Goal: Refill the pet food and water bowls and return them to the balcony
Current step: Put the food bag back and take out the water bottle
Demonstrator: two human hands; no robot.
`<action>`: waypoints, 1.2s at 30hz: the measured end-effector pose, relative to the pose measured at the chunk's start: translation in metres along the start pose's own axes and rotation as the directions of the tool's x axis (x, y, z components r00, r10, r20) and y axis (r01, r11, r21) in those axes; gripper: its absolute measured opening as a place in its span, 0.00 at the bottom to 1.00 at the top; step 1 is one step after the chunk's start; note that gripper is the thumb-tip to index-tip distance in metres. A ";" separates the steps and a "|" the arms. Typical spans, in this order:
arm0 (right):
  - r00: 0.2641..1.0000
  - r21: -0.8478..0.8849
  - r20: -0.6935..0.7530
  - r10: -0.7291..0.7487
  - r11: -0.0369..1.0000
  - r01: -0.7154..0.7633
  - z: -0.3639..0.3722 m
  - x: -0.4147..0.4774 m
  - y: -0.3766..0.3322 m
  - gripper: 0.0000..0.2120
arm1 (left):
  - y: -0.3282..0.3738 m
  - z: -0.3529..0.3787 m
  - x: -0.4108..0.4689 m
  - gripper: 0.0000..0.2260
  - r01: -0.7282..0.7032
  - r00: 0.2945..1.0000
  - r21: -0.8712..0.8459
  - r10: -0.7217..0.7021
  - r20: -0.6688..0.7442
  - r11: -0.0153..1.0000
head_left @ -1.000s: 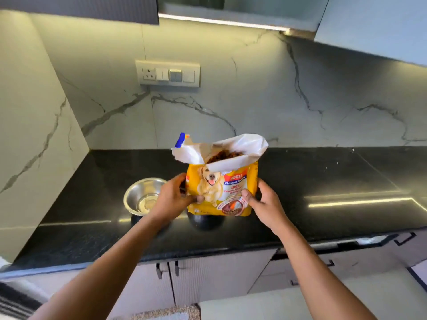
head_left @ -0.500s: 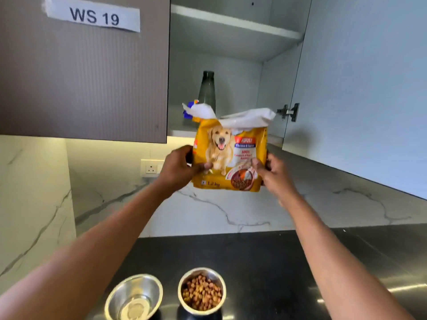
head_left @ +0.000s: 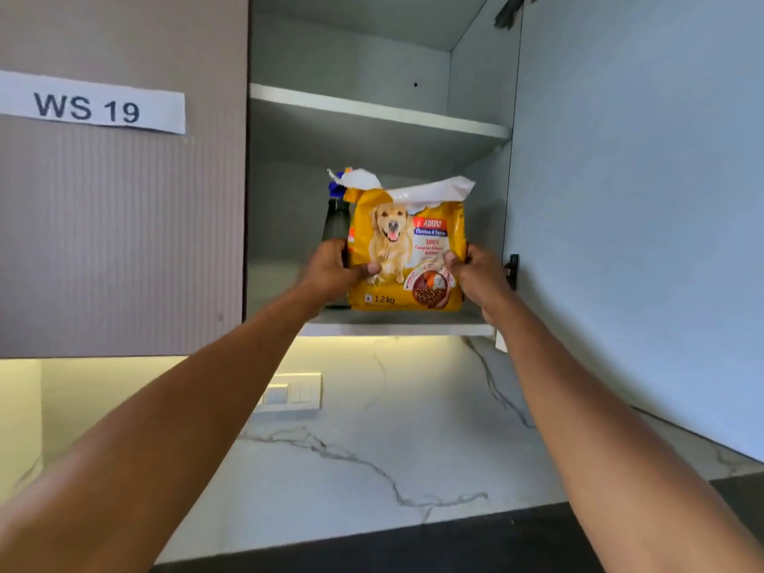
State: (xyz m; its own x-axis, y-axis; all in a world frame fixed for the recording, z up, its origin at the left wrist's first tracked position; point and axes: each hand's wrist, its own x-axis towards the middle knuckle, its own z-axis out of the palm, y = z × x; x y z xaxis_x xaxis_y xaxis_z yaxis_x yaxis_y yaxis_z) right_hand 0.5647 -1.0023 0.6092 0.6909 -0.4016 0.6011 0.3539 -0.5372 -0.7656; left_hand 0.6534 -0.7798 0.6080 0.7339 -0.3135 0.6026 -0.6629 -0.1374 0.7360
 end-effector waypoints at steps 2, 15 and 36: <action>0.999 -0.051 0.008 0.035 0.998 -0.035 0.008 0.015 0.018 0.09 | -0.013 0.015 0.013 0.19 0.042 0.999 0.009 -0.043 0.005 0.999; 0.972 -0.142 0.231 -0.036 0.987 0.070 0.004 0.032 0.065 0.21 | -0.035 0.018 0.033 0.29 0.043 0.989 0.305 -0.084 0.121 0.951; 0.973 -0.410 0.114 0.203 0.901 -0.140 0.030 0.099 0.077 0.35 | -0.040 0.091 0.111 0.32 0.103 0.979 0.633 -0.192 0.073 0.767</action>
State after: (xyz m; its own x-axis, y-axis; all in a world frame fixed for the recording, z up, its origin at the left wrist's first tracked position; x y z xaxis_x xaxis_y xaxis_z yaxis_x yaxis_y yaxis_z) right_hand 0.6792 -1.0612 0.6023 0.8156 -0.4147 0.4034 -0.0358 -0.7321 -0.6803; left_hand 0.7484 -0.8946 0.6174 0.8345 -0.3492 0.4262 -0.5267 -0.7326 0.4310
